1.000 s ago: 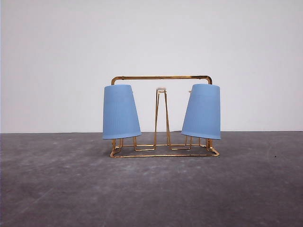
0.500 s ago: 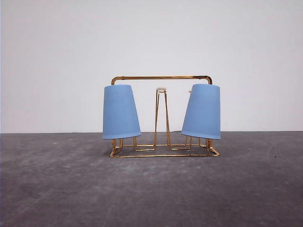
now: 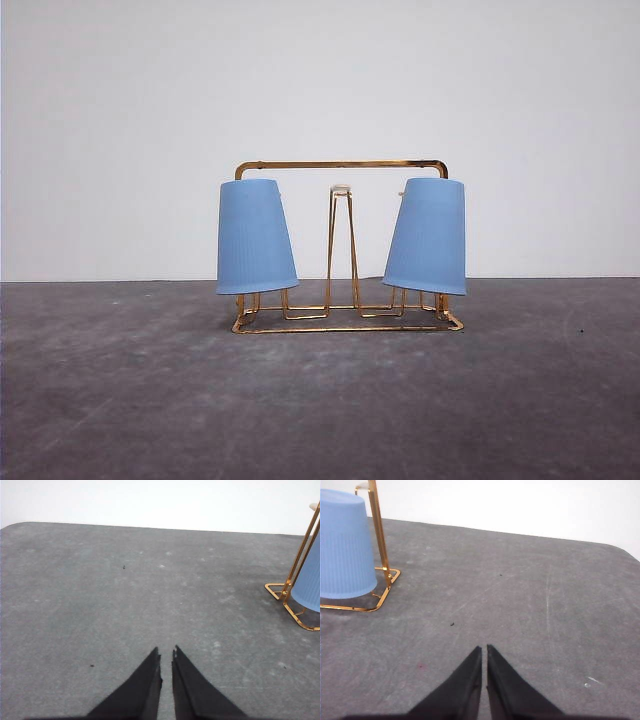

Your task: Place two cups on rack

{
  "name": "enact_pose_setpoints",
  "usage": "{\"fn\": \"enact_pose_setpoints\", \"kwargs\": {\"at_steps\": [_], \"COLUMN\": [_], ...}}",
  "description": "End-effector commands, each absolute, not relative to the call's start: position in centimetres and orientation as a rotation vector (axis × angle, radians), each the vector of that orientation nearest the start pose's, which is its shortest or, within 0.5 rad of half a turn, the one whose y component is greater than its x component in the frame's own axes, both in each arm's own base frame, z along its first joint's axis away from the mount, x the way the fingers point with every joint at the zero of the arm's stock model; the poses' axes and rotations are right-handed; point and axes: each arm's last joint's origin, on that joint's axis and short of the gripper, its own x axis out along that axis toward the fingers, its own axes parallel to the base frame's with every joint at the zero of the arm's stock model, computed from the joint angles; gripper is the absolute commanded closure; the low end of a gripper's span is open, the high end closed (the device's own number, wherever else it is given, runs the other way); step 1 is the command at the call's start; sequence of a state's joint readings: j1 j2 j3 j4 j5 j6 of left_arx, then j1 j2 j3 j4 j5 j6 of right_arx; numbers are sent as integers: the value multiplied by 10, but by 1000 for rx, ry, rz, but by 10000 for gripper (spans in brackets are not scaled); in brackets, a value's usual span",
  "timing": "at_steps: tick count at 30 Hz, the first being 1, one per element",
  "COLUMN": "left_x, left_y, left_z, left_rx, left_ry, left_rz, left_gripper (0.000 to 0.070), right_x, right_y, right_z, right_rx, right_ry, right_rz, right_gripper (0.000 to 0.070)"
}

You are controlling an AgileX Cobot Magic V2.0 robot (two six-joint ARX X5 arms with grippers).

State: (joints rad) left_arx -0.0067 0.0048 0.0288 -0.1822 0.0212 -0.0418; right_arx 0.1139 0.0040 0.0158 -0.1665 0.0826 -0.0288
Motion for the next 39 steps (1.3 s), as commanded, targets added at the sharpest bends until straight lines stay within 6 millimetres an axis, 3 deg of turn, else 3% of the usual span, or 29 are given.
{"fn": "enact_pose_setpoints", "kwargs": {"at_steps": [1, 39], "left_x": [96, 96], "left_y": [-1, -1], "left_z": [150, 150], "left_rx": [-43, -43], "left_ry": [178, 178], "left_rz": [-19, -20], "left_gripper": [677, 677], "right_x": [96, 96], "right_y": [9, 9], "right_z": [152, 152], "right_rx": [-42, -42], "right_ry": [146, 146], "right_rz": [30, 30], "right_gripper": [684, 684]}}
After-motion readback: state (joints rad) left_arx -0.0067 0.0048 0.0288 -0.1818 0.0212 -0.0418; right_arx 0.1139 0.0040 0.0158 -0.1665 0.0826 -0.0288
